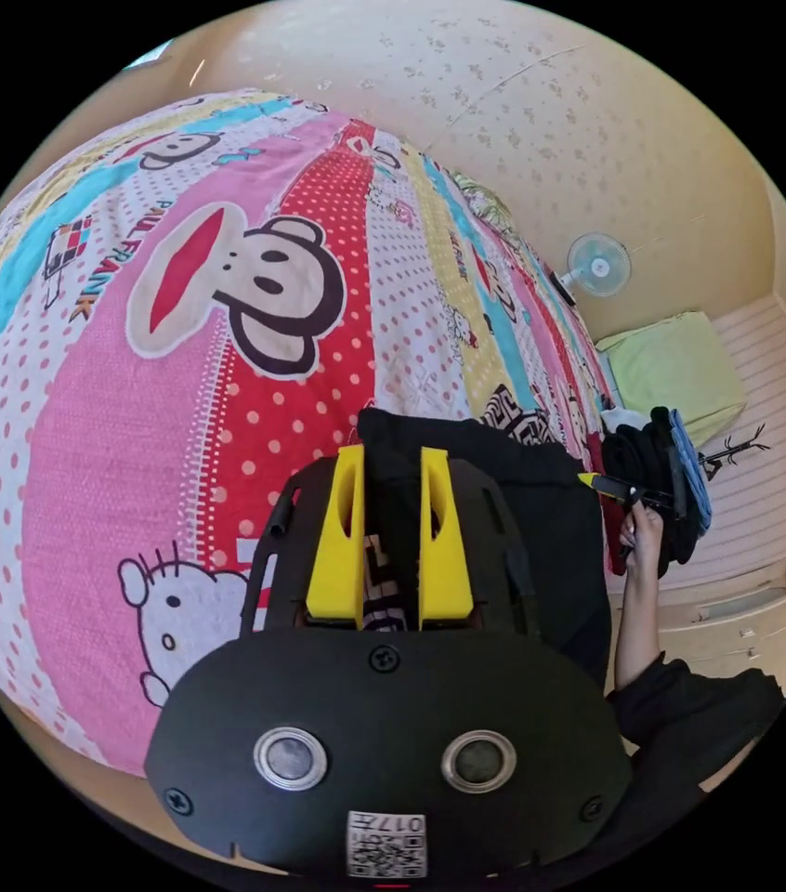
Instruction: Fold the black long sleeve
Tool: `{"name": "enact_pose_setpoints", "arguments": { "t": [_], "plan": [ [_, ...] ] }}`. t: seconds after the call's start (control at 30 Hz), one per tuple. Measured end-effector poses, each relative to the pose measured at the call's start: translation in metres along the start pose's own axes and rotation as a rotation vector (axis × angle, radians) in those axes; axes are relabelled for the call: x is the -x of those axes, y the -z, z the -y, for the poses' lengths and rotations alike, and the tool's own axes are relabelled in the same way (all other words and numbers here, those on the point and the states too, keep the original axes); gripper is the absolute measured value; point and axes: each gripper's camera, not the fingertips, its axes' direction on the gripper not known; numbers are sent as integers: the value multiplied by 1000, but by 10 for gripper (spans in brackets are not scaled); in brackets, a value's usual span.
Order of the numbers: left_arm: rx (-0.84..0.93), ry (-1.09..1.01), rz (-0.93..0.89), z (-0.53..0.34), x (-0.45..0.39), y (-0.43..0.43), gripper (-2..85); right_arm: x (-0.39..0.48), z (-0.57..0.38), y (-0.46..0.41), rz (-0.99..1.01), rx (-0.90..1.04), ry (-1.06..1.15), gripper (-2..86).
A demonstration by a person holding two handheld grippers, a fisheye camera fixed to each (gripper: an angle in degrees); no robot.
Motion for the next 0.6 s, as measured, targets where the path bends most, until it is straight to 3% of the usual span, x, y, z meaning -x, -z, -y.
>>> {"name": "enact_pose_setpoints", "arguments": {
  "t": [0.1,0.23,0.33,0.47,0.6],
  "plan": [
    [-155,-58,14,-15,-12,36,28,21,-14,34,-22,-150,62,53],
    [-206,-127,60,-9,-26,54,20,46,-3,59,-88,-251,117,44],
    [-213,-90,156,-1,-11,39,28,38,25,35,-138,-237,97,50],
    [-111,-29,27,-4,23,24,80,17,42,10,-7,-116,57,89],
    [-88,11,78,-65,26,53,138,41,-2,41,38,-192,127,137]
  ]
}}
